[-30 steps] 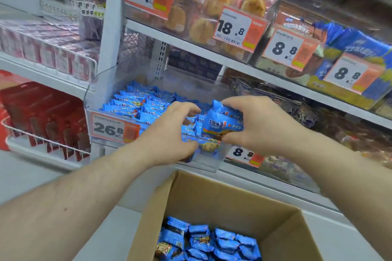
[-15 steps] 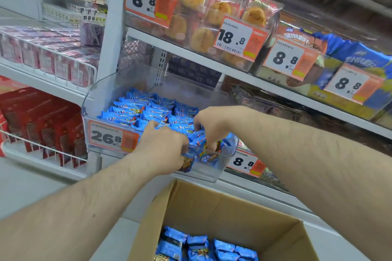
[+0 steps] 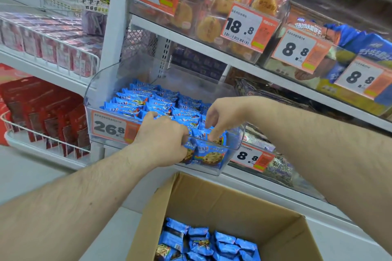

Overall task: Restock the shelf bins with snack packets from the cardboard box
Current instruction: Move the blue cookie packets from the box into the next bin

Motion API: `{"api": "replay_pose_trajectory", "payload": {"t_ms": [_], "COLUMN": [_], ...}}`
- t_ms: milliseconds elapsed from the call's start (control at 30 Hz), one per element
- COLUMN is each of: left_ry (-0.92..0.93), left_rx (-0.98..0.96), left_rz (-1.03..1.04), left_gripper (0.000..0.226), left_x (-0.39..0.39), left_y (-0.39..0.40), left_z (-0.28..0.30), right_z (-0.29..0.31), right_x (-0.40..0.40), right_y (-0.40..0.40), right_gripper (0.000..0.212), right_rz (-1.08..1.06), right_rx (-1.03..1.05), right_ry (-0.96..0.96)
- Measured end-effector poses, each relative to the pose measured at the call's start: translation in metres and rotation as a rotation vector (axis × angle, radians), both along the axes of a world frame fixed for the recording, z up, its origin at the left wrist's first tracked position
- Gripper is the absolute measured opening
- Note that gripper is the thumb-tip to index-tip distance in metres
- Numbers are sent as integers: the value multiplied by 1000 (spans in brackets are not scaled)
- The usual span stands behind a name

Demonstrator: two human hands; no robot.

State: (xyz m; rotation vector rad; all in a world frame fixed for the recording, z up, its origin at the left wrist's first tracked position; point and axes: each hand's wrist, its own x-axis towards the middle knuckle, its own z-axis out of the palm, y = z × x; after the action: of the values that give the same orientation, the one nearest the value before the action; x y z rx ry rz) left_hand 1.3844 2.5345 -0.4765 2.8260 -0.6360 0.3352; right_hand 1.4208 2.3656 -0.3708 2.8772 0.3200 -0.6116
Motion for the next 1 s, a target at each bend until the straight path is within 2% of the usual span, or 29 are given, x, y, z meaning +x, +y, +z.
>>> {"api": "replay_pose_trajectory", "payload": {"t_ms": [100,167,300,400,467,633,700,800,900,1000], "left_ry": [-21,-25,-37,-35,-36,-44,-54,-163,-326,-139], "left_rx": [-28,-24,-1,-4,-7,7,-29,-159,-333,-468], "left_rz": [-1,2,15,18,14,1,-16,-83,-209,-310], "left_gripper": [3,3,6,7,10,11,21,34,33,17], "left_x": [0,-1,-2,-2,-3,-4,-6,-10,-19,-46], "left_y": [-1,-2,-2,-2,-2,-3,-3,-5,-11,-26], "left_z": [-3,-3,-3,-3,-3,-2,-4,-7,-7,-9], "right_z": [-6,-18,-33,-39,-40,-43,-40,-33,-35,-60], "right_x": [-3,-2,6,8,7,1,-3,-17,-44,-87], "right_y": [-2,-1,4,8,10,10,9,8,1,-12], "right_gripper": [18,11,17,9,15,13,16,10,12,15], "right_rz": [40,69,98,147,162,85,69,48,13,139], "right_rx": [-6,-66,-135,-189,-219,-153,-160,-125,89,469], "right_ry": [-28,-34,-47,-79,-120,-108,-140,-395,-731,-1137]}}
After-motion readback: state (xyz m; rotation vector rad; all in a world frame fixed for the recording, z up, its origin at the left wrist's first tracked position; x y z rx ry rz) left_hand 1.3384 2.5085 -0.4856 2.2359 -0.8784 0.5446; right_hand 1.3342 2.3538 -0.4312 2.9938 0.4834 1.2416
